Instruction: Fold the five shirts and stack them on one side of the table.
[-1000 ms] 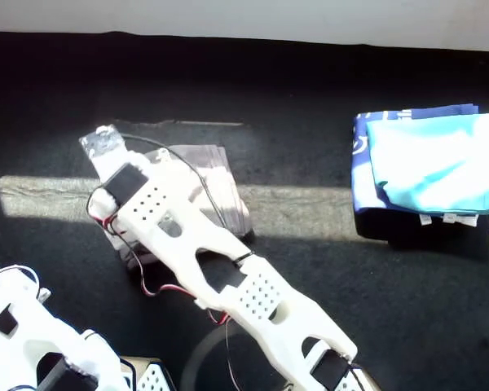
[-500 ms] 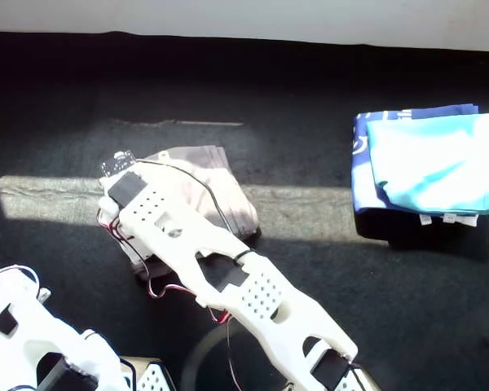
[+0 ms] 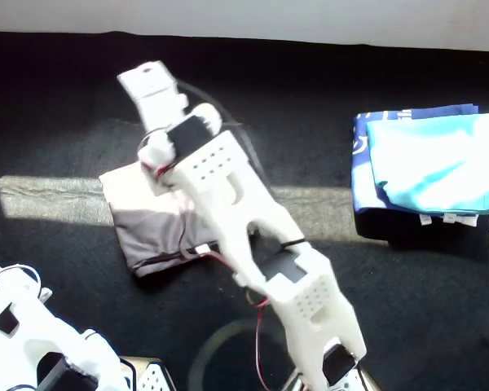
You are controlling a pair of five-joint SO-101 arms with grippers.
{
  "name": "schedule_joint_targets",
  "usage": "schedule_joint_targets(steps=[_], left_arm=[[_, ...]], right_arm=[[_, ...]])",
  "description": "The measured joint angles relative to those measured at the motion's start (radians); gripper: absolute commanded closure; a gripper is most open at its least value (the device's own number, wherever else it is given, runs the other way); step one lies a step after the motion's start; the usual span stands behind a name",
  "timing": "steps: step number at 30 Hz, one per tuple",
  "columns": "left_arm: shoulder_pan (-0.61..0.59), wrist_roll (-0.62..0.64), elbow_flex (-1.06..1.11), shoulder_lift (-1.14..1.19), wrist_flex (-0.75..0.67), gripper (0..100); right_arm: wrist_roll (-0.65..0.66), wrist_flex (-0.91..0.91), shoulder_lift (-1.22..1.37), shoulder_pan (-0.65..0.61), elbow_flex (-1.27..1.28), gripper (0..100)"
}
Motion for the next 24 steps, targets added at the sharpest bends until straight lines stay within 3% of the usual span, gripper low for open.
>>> schedule_joint_targets(steps=[3, 7, 24], left_arm=[[0.000, 0.000, 0.000, 0.000, 0.000, 99], [0.000, 0.000, 0.000, 0.000, 0.000, 99], [0.000, 0.000, 0.000, 0.000, -0.002, 99]], right_arm=[[-0.086, 0.000, 0.008, 0.078, -0.002, 70.7], [-0.150, 0.000, 0.084, 0.100, -0.002, 70.4], [-0.190, -0.107, 0.304, 0.078, 0.000, 70.3]])
